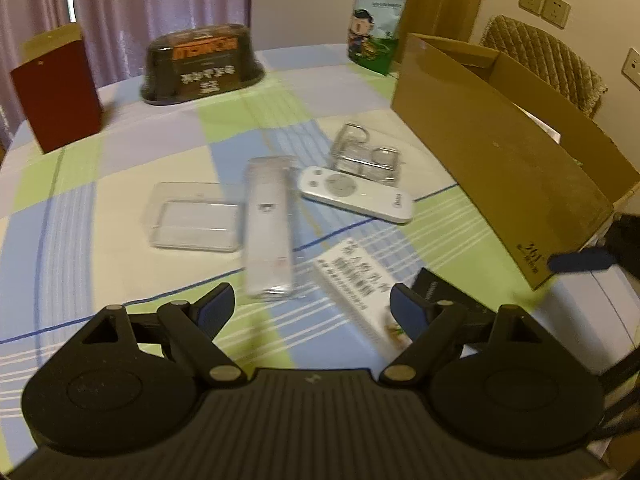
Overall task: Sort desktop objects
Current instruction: 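Lower both tools over the white ointment box and the black remote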
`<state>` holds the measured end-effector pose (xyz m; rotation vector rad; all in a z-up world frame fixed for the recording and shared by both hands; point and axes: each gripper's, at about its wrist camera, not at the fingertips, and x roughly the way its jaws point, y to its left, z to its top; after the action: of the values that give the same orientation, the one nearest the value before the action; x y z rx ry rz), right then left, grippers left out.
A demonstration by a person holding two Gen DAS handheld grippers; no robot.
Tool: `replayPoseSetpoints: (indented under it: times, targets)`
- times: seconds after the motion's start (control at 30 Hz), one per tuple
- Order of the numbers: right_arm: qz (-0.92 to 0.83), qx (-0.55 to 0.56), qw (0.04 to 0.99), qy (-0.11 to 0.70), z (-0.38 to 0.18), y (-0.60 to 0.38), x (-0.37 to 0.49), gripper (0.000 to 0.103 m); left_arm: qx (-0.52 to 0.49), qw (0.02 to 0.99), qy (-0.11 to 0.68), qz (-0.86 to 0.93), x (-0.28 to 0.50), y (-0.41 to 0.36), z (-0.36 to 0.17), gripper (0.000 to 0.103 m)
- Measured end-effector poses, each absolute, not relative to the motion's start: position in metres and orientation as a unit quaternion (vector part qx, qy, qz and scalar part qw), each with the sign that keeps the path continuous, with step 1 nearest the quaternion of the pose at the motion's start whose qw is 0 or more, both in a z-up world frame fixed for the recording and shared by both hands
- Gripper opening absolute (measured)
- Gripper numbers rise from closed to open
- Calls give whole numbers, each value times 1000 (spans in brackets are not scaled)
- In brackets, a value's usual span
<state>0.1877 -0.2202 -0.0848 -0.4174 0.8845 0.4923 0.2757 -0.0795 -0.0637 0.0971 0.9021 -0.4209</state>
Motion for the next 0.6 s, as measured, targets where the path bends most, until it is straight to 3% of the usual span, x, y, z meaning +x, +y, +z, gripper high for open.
replayPoseSetpoints:
  times: [0.37, 0.6]
  targets:
    - [241, -202, 837, 447, -112, -233, 172, 84, 80, 857, 453, -232, 269, -134, -92, 86]
    - [240, -191, 837, 453, -121, -238, 169, 84, 108, 852, 461, -224, 265, -124, -100, 87]
